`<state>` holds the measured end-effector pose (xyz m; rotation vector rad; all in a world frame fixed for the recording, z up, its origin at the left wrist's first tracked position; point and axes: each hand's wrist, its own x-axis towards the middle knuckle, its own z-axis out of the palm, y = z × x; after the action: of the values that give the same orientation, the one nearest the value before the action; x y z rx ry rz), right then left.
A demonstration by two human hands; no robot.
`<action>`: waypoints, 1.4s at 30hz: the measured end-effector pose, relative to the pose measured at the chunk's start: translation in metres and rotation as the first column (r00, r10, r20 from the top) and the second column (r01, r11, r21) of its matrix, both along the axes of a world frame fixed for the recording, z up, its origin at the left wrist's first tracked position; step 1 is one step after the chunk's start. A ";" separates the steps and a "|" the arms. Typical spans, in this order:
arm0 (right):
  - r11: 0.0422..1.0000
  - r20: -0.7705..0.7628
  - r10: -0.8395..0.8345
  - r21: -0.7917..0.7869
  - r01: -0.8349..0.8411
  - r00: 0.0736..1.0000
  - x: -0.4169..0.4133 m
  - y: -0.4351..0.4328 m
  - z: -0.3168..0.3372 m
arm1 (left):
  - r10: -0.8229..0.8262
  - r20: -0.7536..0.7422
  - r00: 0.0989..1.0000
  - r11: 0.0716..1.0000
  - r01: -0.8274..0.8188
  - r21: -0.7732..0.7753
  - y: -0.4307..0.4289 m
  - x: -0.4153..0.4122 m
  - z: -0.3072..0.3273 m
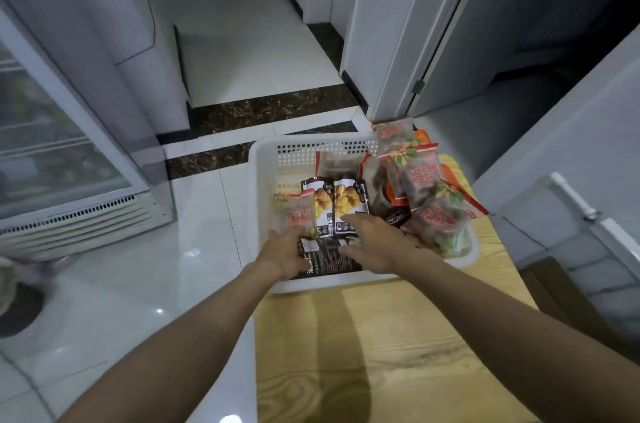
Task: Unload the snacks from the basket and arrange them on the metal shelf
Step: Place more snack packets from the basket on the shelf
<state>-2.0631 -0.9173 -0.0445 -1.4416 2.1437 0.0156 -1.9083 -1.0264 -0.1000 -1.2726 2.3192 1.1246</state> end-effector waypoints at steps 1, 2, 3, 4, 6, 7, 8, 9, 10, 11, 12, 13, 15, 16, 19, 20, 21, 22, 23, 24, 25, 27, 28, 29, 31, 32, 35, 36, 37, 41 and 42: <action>1.000 0.013 0.005 0.012 -0.006 1.000 -0.003 -0.003 -0.005 | 0.032 -0.007 0.999 0.998 -0.032 0.054 0.000 -0.002 -0.005; 1.000 0.023 0.011 0.019 -0.011 1.000 -0.005 -0.006 -0.009 | 0.067 -0.021 0.998 0.992 -0.065 0.110 -0.001 -0.004 -0.010; 1.000 0.030 0.015 0.021 -0.016 0.999 -0.007 -0.008 -0.012 | 0.115 -0.045 0.992 0.981 -0.106 0.164 -0.001 -0.006 -0.013; 1.000 0.040 0.019 0.020 -0.020 0.999 -0.008 -0.010 -0.015 | 0.183 -0.074 0.980 0.964 -0.164 0.210 -0.001 -0.007 -0.016; 0.999 0.063 0.028 0.024 -0.029 0.998 -0.011 -0.013 -0.021 | 0.355 -0.133 0.925 0.908 -0.307 0.286 -0.002 -0.008 -0.018; 0.999 0.071 0.040 0.030 -0.042 0.997 -0.011 -0.014 -0.023 | 0.437 -0.159 0.886 0.863 -0.362 0.352 -0.003 -0.009 -0.017; 0.998 0.084 0.057 0.035 -0.060 0.995 -0.012 -0.013 -0.026 | 0.506 -0.175 0.844 0.808 -0.393 0.439 -0.005 -0.011 -0.015; 0.996 0.106 0.077 0.038 -0.081 0.991 -0.012 -0.013 -0.027 | 0.556 -0.178 0.812 0.751 -0.400 0.526 -0.007 -0.013 -0.011; 0.994 0.132 0.097 0.038 -0.102 0.987 -0.012 -0.011 -0.029 | 0.586 -0.178 0.791 0.708 -0.392 0.587 -0.009 -0.016 -0.007; 0.992 0.156 0.112 0.034 -0.119 0.981 -0.011 -0.010 -0.030 | 0.599 -0.178 0.781 0.686 -0.385 0.618 -0.011 -0.019 -0.003; 0.992 0.177 0.116 0.024 -0.122 0.977 -0.011 -0.009 -0.031 | 0.604 -0.182 0.776 0.673 -0.375 0.638 -0.014 -0.024 0.003; 0.994 0.196 0.103 0.009 -0.107 0.975 -0.011 -0.007 -0.033 | 0.608 -0.192 0.770 0.664 -0.361 0.654 -0.016 -0.029 0.010; 0.999 0.236 0.047 -0.036 -0.039 0.971 -0.013 -0.004 -0.036 | 0.616 -0.220 0.756 0.653 -0.333 0.681 -0.021 -0.039 0.028; 0.997 0.259 0.014 -0.074 0.006 0.966 -0.013 -0.002 -0.037 | 0.611 -0.231 0.757 0.653 -0.317 0.688 -0.023 -0.043 0.039; 0.944 0.375 -0.117 -0.244 0.220 0.919 -0.016 -0.002 -0.039 | 0.631 -0.293 0.718 0.634 -0.260 0.729 -0.028 -0.056 0.069; 0.907 0.447 -0.176 -0.273 0.322 0.877 -0.018 -0.004 -0.037 | 0.650 -0.332 0.684 0.631 -0.242 0.737 -0.030 -0.061 0.073; 0.866 0.527 -0.219 -0.283 0.413 0.821 -0.020 -0.006 -0.033 | 0.666 -0.369 0.649 0.640 -0.242 0.729 -0.031 -0.065 0.073; 0.823 0.605 -0.240 -0.288 0.490 0.759 -0.023 -0.008 -0.029 | 0.670 -0.409 0.619 0.670 -0.267 0.693 -0.032 -0.067 0.071; 0.777 0.666 -0.248 -0.296 0.555 0.703 -0.026 -0.010 -0.025 | 0.665 -0.440 0.604 0.705 -0.313 0.636 -0.032 -0.069 0.065; 0.730 0.708 -0.247 -0.313 0.607 0.662 -0.030 -0.013 -0.021 | 0.647 -0.458 0.609 0.741 -0.359 0.568 -0.031 -0.069 0.058; 0.685 0.728 -0.248 -0.336 0.647 0.640 -0.034 -0.016 -0.017 | 0.624 -0.465 0.628 0.769 -0.389 0.508 -0.030 -0.070 0.048; 0.612 0.740 -0.266 -0.365 0.702 0.617 -0.044 -0.023 -0.008 | 0.571 -0.450 0.686 0.811 -0.386 0.439 -0.026 -0.070 0.026; 0.584 0.745 -0.281 -0.367 0.724 0.605 -0.049 -0.027 -0.004 | 0.548 -0.430 0.718 0.823 -0.370 0.430 -0.024 -0.070 0.016; 0.562 0.747 -0.297 -0.367 0.741 0.595 -0.054 -0.031 0.000 | 0.530 -0.409 0.743 0.829 -0.353 0.433 -0.022 -0.072 0.008; 0.542 0.734 -0.324 -0.373 0.753 0.597 -0.065 -0.039 0.004 | 0.498 -0.379 0.780 0.835 -0.314 0.451 -0.019 -0.077 -0.005; 0.541 0.730 -0.332 -0.372 0.754 0.598 -0.069 -0.041 0.005 | 0.489 -0.369 0.790 0.834 -0.299 0.464 -0.018 -0.081 -0.011; 0.533 0.747 -0.336 -0.351 0.770 0.573 -0.077 -0.046 0.007 | 0.489 -0.351 0.798 0.819 -0.281 0.501 -0.018 -0.097 -0.027; 0.531 0.756 -0.335 -0.342 0.775 0.563 -0.079 -0.047 0.007 | 0.494 -0.336 0.802 0.810 -0.284 0.513 -0.019 -0.102 -0.031; 0.531 0.762 -0.334 -0.334 0.779 0.555 -0.081 -0.047 0.007 | 0.505 -0.320 0.801 0.797 -0.291 0.529 -0.020 -0.107 -0.035; 0.547 0.771 -0.334 -0.310 0.778 0.542 -0.088 -0.050 0.003 | 0.547 -0.281 0.789 0.766 -0.336 0.548 -0.023 -0.123 -0.046; 0.552 0.771 -0.337 -0.303 0.777 0.540 -0.090 -0.051 0.001 | 0.552 -0.282 0.785 0.761 -0.336 0.555 -0.023 -0.127 -0.046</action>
<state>-2.1536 -0.9687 -0.0433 -0.6734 1.9520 -1.3960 -2.0353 -1.0492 -0.1456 -1.5380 1.7958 2.1908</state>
